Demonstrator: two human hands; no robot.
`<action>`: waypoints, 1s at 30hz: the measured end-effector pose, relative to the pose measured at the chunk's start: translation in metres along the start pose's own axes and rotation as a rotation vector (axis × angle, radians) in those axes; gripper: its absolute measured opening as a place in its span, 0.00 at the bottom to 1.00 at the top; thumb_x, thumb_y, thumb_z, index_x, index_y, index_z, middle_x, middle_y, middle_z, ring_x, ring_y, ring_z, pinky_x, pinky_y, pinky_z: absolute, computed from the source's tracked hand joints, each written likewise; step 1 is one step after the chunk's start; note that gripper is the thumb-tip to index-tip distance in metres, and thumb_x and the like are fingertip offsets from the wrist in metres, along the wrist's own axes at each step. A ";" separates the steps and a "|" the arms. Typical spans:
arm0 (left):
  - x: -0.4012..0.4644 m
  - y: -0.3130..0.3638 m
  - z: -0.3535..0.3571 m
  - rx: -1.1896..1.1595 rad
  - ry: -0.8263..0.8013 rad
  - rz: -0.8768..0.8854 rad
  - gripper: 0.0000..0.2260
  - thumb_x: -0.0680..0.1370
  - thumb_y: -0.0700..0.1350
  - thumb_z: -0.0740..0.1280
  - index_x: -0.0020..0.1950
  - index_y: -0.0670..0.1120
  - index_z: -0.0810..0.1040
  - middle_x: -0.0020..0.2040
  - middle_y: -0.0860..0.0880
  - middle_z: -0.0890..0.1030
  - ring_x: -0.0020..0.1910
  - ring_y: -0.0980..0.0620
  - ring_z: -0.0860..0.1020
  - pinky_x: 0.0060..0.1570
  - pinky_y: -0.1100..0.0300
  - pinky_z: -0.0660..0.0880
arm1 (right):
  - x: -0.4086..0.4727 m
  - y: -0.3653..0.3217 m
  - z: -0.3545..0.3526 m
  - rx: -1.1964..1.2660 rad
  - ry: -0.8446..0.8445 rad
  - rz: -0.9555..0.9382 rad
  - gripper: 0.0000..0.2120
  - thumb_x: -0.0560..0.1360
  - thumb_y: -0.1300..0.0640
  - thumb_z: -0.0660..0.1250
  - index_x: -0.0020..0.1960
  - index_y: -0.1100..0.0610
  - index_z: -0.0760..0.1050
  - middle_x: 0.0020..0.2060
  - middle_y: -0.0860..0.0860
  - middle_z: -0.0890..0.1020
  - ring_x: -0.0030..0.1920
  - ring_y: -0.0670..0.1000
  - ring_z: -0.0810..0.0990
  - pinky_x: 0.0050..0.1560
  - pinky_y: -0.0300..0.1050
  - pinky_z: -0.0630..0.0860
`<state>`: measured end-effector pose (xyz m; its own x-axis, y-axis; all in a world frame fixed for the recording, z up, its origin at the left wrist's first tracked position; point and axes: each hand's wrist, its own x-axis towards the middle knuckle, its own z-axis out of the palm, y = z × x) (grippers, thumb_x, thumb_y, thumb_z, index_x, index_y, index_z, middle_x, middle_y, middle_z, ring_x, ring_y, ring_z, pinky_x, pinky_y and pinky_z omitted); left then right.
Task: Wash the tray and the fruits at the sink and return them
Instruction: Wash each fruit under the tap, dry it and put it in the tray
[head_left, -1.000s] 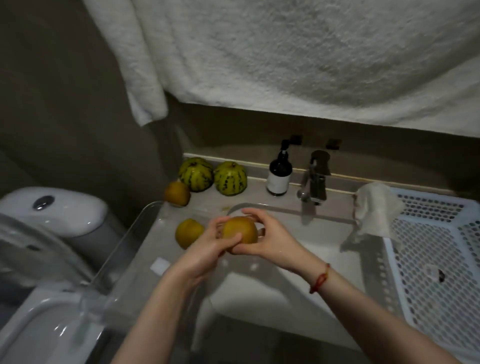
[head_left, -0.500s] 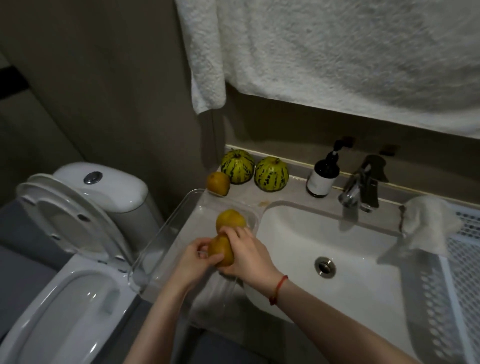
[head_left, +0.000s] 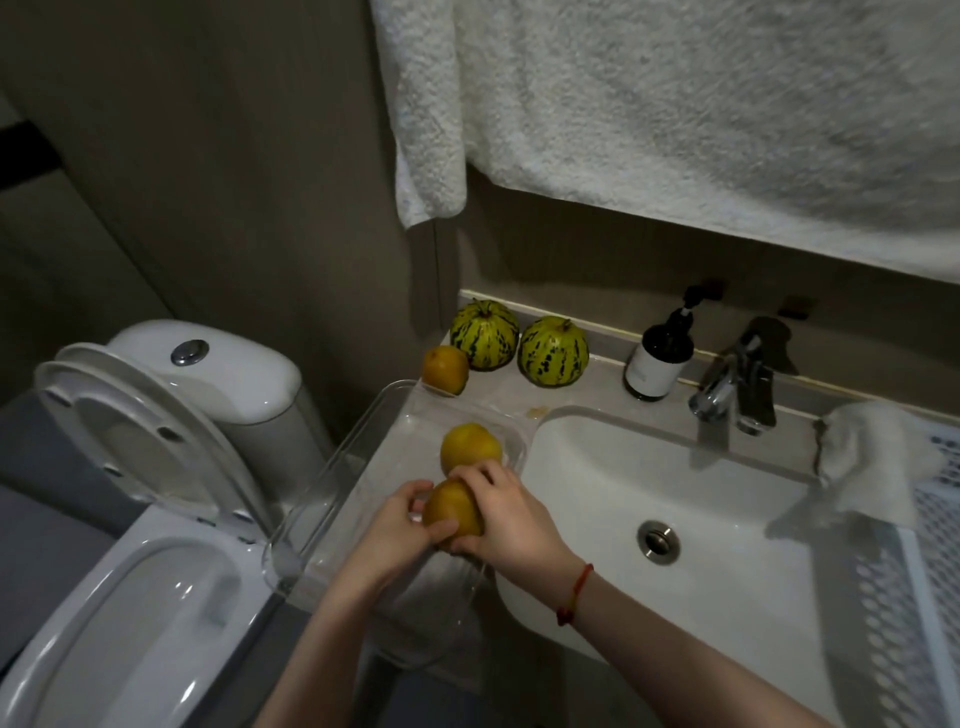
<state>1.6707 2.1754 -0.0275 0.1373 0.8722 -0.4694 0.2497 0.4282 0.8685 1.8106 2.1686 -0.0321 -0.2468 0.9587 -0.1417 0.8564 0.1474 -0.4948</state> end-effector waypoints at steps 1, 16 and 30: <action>0.000 0.000 -0.001 0.020 -0.004 0.001 0.27 0.74 0.31 0.67 0.71 0.38 0.64 0.59 0.41 0.71 0.41 0.57 0.73 0.28 0.74 0.73 | 0.000 0.000 0.000 -0.001 -0.010 0.004 0.34 0.70 0.49 0.72 0.71 0.49 0.60 0.67 0.49 0.64 0.66 0.53 0.65 0.60 0.48 0.70; 0.004 0.022 -0.023 0.064 0.034 0.073 0.23 0.75 0.36 0.68 0.69 0.42 0.68 0.63 0.42 0.73 0.56 0.48 0.75 0.40 0.68 0.74 | 0.013 -0.008 -0.032 0.060 0.035 -0.049 0.30 0.71 0.44 0.69 0.69 0.47 0.63 0.64 0.48 0.70 0.63 0.51 0.70 0.59 0.46 0.72; 0.167 0.106 -0.035 1.004 0.097 0.178 0.36 0.69 0.50 0.73 0.73 0.46 0.62 0.65 0.43 0.74 0.63 0.42 0.73 0.60 0.51 0.72 | 0.173 0.031 -0.058 0.275 -0.057 0.405 0.18 0.79 0.49 0.60 0.33 0.55 0.64 0.45 0.61 0.76 0.47 0.57 0.76 0.43 0.42 0.65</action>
<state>1.6861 2.3744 -0.0085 0.1836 0.9382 -0.2935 0.9270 -0.0658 0.3693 1.8209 2.3532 -0.0225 0.0506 0.9095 -0.4126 0.7392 -0.3119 -0.5969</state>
